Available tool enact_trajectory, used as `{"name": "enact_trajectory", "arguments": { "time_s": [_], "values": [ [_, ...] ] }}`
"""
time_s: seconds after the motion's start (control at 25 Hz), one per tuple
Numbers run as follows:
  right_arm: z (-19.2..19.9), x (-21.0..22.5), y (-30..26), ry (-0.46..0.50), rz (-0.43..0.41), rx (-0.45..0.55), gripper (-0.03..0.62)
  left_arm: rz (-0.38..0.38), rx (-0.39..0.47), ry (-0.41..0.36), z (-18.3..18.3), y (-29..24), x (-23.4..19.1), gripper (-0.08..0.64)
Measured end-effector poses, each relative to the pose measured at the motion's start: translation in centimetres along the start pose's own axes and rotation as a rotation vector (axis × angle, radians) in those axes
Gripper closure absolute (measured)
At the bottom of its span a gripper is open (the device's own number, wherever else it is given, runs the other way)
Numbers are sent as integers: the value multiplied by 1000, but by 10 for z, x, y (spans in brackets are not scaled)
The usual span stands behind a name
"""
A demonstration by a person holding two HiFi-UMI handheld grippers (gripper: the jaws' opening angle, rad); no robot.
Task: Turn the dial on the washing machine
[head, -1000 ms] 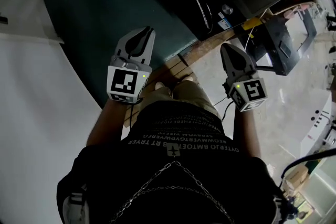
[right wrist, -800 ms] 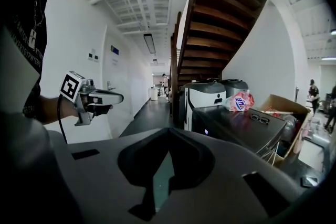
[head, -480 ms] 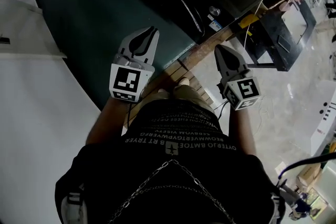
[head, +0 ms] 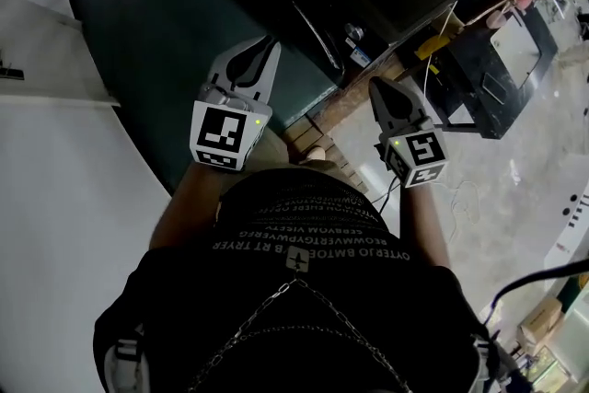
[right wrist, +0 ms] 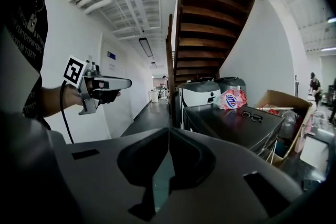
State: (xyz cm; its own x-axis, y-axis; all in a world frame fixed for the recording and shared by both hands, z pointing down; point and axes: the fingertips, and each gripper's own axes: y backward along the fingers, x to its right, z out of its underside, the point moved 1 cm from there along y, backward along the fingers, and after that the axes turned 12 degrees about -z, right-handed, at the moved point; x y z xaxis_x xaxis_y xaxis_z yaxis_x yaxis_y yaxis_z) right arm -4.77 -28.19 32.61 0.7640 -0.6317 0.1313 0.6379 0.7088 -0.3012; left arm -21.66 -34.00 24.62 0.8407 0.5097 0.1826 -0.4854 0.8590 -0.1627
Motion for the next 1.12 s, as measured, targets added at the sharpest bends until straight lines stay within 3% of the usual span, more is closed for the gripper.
{"name": "enact_trajectory", "arguments": {
  "time_s": [0.36,0.92,1.12],
  "values": [
    [30,20,-41,-54,-69,-88,532,-16,-89,12,25,-17,-3,528],
    [30,91,-160,-47,-24,-226,477,38,-114,23,70,-100,-81,528],
    [18,108,-170,-60,4,-235,463,92,-119,25,75,-124,-90,528]
  ]
}}
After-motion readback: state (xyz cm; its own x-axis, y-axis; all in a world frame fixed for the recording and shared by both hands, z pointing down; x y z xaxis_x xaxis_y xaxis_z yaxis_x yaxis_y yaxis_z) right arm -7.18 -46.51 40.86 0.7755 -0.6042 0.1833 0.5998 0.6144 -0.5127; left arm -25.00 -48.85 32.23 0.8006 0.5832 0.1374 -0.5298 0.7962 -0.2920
